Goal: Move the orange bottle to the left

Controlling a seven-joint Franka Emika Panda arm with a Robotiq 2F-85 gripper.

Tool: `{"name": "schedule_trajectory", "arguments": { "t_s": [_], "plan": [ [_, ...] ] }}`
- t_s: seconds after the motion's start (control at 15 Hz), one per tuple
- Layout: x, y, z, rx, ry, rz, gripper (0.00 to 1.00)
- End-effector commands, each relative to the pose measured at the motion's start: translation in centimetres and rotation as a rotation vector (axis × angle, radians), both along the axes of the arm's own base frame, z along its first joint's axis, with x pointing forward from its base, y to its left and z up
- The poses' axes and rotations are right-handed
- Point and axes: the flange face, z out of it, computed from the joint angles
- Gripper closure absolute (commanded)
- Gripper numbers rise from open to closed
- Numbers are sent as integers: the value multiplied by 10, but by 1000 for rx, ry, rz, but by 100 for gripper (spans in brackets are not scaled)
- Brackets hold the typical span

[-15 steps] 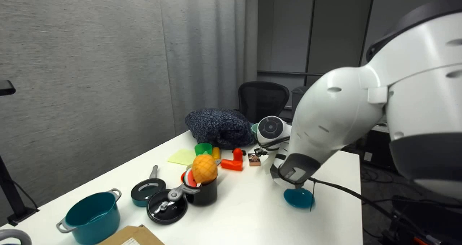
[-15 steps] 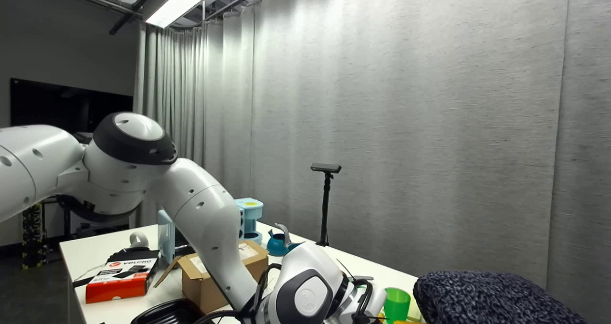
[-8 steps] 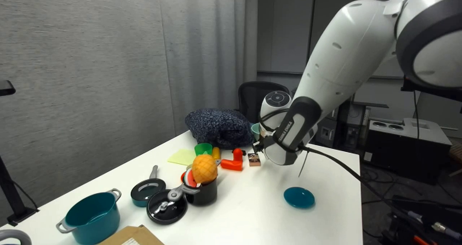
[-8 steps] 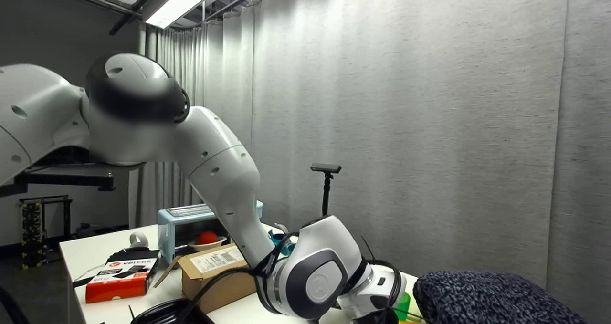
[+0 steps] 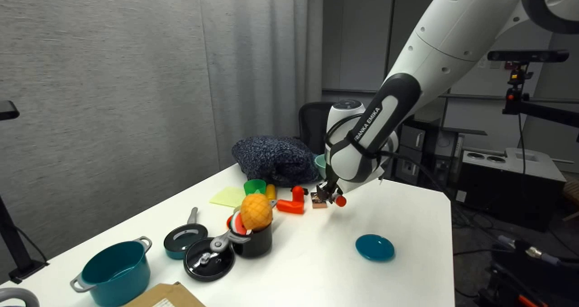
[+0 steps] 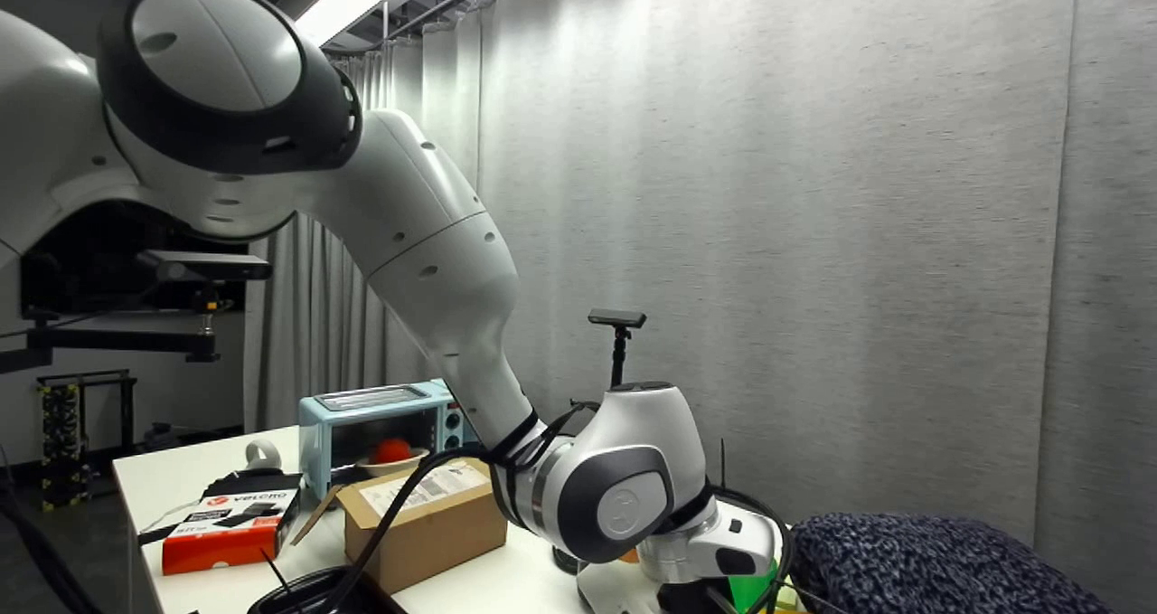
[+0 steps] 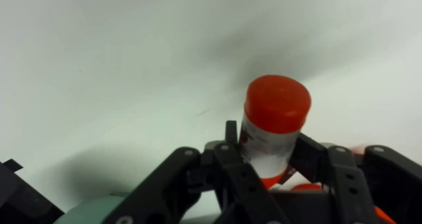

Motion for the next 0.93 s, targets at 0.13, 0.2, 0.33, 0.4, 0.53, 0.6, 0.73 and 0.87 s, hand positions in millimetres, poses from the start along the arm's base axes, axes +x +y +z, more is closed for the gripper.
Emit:
{"name": "schedule_trajectory", "arguments": {
  "t_s": [0.13, 0.2, 0.33, 0.4, 0.53, 0.6, 0.73, 0.87],
  "plan": [
    [-10, 2, -5, -16, 175, 250, 88],
    [-10, 5, -7, -22, 190, 302, 88],
    [-9, 17, -9, -37, 189, 383, 88],
    [-13, 15, -4, -43, 175, 418, 88],
    [-12, 25, -1, -43, 153, 480, 88],
    [-12, 31, 2, -34, 134, 511, 88],
    [-10, 43, 10, 15, 102, 569, 88],
    [-9, 57, 17, 86, 90, 623, 88]
  ]
}}
